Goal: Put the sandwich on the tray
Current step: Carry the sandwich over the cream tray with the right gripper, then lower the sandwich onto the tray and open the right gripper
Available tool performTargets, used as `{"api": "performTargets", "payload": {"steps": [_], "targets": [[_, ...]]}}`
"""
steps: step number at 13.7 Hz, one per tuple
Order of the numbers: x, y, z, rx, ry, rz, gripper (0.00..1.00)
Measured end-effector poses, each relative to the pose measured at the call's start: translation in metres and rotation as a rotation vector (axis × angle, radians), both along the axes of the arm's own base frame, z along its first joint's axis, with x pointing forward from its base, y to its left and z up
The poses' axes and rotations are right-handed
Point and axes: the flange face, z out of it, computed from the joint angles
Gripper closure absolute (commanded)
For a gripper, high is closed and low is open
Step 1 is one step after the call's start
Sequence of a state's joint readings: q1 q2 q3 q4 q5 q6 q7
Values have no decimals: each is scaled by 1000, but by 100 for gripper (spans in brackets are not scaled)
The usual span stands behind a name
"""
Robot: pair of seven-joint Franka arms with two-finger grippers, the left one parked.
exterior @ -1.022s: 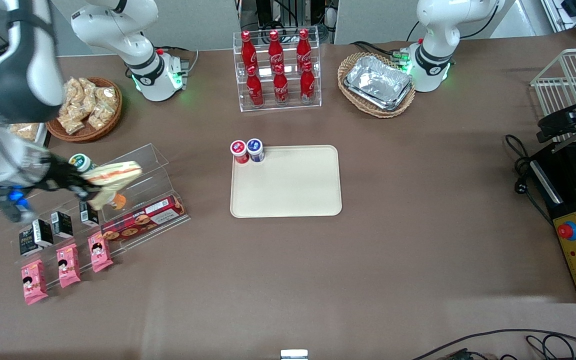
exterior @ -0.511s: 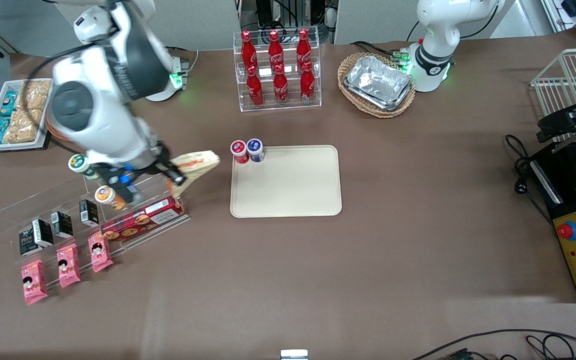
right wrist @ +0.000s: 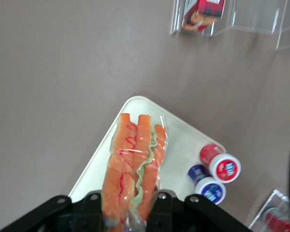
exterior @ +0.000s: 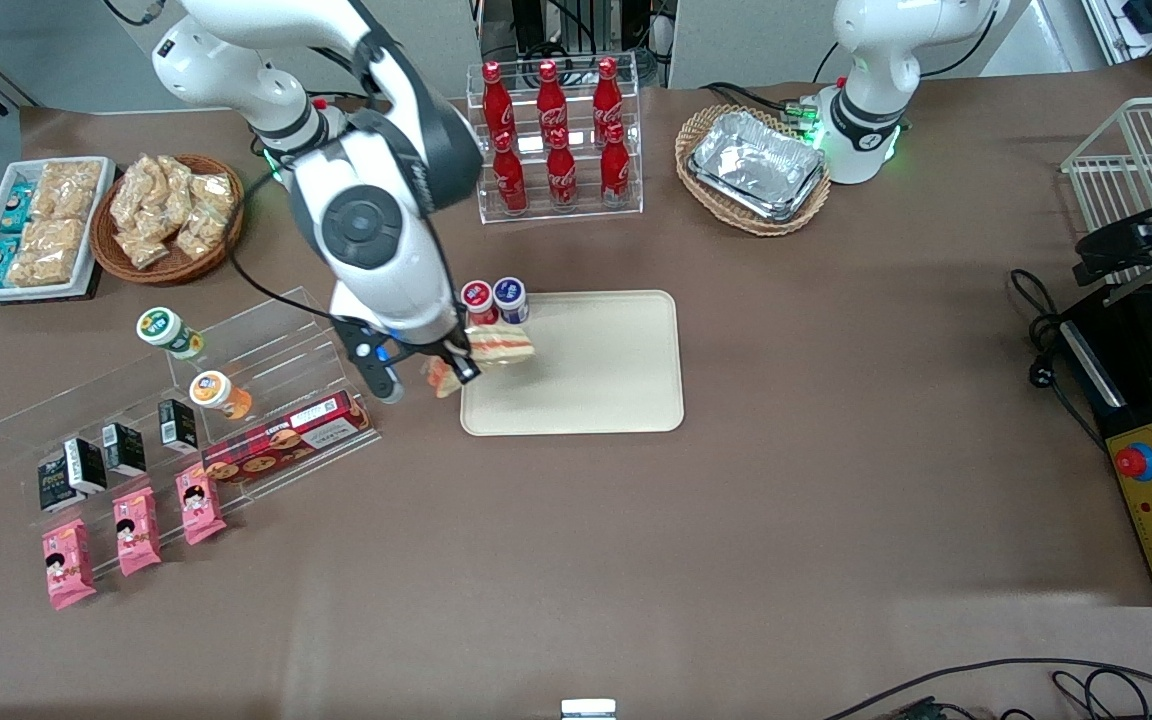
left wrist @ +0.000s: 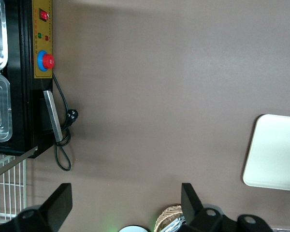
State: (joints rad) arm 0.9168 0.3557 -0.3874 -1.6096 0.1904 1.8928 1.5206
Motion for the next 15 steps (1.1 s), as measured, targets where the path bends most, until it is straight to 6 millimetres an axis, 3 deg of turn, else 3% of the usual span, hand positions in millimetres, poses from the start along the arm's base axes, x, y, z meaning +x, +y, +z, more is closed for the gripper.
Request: {"api": "performTargets", "payload": {"steps": [5,10,15], "targets": [[-16,60,-58,-11,-48,-77,76],[-17,81,-116,-7,-61,-114,76],[-17,82,-157,-23,-40,-161,74]]}}
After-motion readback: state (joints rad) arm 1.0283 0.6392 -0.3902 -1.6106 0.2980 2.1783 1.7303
